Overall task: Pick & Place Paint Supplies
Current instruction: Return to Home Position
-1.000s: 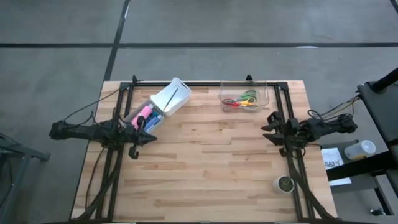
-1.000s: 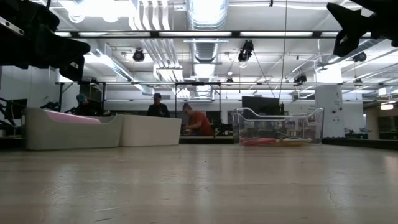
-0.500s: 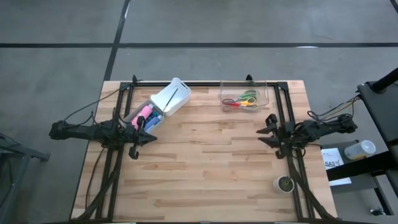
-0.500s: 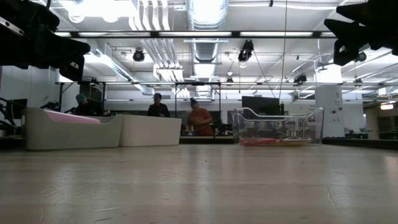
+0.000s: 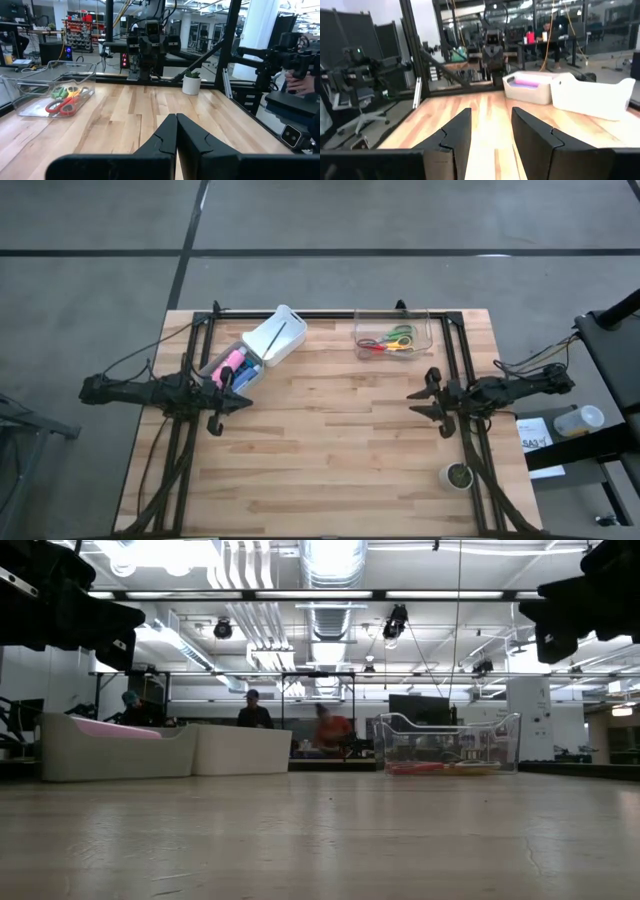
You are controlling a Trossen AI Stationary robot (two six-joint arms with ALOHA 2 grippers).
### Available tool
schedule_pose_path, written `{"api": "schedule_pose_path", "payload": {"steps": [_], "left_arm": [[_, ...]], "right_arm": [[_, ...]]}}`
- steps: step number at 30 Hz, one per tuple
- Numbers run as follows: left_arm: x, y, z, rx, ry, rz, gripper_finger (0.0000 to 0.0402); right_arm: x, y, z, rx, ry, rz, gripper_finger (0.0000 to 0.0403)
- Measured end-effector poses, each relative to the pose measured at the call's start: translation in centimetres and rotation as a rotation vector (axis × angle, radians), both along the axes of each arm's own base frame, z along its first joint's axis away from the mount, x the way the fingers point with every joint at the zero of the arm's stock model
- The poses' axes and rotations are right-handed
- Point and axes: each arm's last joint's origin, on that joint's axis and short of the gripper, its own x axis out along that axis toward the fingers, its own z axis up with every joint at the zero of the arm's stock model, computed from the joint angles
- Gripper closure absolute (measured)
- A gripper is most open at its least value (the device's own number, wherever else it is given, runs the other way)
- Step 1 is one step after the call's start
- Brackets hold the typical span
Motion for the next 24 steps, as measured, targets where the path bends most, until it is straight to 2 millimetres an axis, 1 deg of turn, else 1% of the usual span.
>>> {"api": "schedule_pose_path", "payload": {"steps": [7,18,24], "left_arm": [[0.0,0.0,0.0,0.0,0.0,0.0,0.0394],[0.0,0.0,0.0,0.0,0.0,0.0,0.0394],[0.0,0.0,0.0,0.0,0.0,0.0,0.0394]], "right_arm": [[0.05,0.11,-0.41,-0.01,0.053,0.032,0.0266],[0.04,0.11,-0.38,0.045,0.059,0.037,0.0266],[0.04,0.11,-0.38,0.033,0.058,0.036,0.0266]]}}
